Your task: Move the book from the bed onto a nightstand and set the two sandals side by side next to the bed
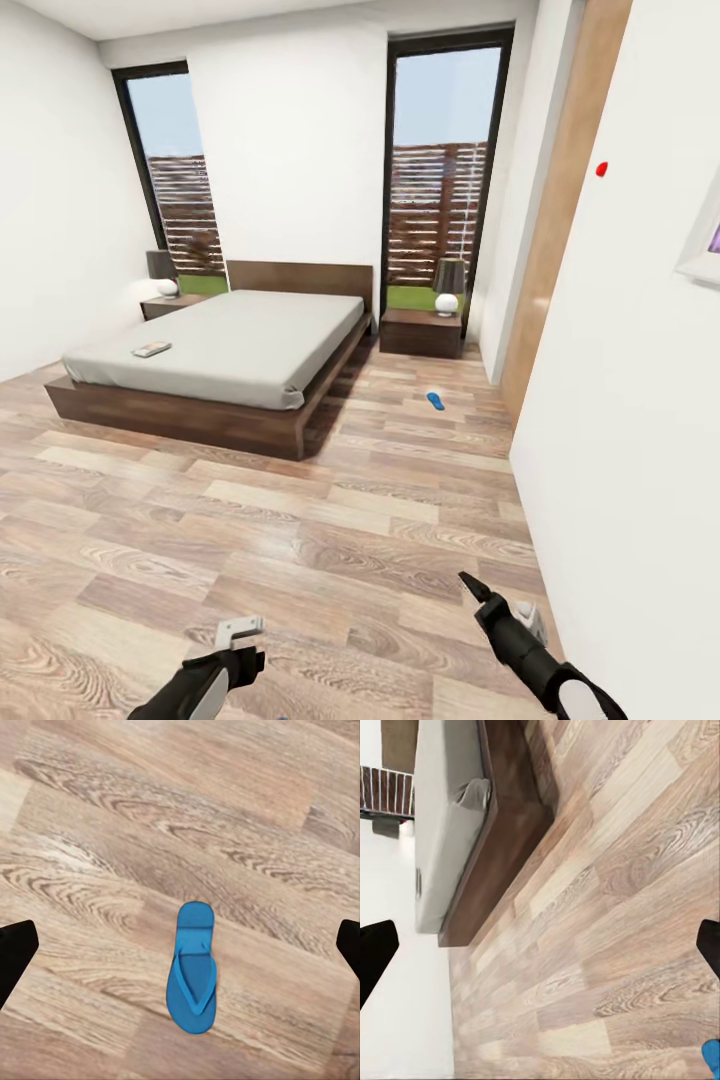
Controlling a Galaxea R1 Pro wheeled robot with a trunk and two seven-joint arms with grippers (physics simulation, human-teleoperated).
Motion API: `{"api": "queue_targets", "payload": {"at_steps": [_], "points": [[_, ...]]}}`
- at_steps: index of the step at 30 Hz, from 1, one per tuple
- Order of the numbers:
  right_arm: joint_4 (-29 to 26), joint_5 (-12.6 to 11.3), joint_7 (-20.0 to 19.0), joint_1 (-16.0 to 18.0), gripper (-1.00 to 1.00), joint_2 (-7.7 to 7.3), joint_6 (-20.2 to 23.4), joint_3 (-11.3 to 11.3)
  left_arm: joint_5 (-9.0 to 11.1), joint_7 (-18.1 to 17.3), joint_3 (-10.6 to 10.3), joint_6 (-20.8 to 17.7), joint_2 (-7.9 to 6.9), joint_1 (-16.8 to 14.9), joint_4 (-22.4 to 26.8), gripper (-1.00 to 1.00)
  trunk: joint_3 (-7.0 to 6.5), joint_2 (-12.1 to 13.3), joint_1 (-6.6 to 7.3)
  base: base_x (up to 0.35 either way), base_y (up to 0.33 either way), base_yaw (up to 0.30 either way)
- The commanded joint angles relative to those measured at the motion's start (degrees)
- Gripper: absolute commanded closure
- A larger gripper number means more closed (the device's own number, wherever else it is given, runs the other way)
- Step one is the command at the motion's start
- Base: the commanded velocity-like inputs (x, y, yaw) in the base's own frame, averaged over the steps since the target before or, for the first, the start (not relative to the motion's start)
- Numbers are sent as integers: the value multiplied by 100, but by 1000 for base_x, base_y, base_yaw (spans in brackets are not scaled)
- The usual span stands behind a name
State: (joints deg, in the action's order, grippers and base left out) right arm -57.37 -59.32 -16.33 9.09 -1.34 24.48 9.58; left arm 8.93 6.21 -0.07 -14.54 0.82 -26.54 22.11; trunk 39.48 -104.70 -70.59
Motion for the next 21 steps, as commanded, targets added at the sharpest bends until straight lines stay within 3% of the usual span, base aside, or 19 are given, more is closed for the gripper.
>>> {"api": "queue_targets", "payload": {"at_steps": [1, 3, 7, 14, 21], "points": [[-102, -37, -83, 1, -100, -52, 208, 16, 56, 29, -2, -31, 3, 1, 13, -100, 24, -44, -22, 0, 0, 0], [-251, -47, -199, 3, -100, -112, 663, 34, 56, 29, -2, -31, 5, 4, 13, -100, 60, -124, -66, 0, 0, 0], [-360, -52, -354, 3, -100, -161, 1155, 138, 56, 34, -2, -27, 6, 6, 12, -100, 132, -285, -154, 0, 0, 0], [-387, -54, -643, 4, -100, -173, 1254, 205, 56, 38, 6, -26, -2, 8, 12, -100, 258, -566, -308, 0, 0, 0], [-381, -50, -685, 3, -100, -171, 1260, 213, 56, 38, 7, -24, -3, 8, 12, -100, 383, -846, -461, 0, 0, 0]]}}
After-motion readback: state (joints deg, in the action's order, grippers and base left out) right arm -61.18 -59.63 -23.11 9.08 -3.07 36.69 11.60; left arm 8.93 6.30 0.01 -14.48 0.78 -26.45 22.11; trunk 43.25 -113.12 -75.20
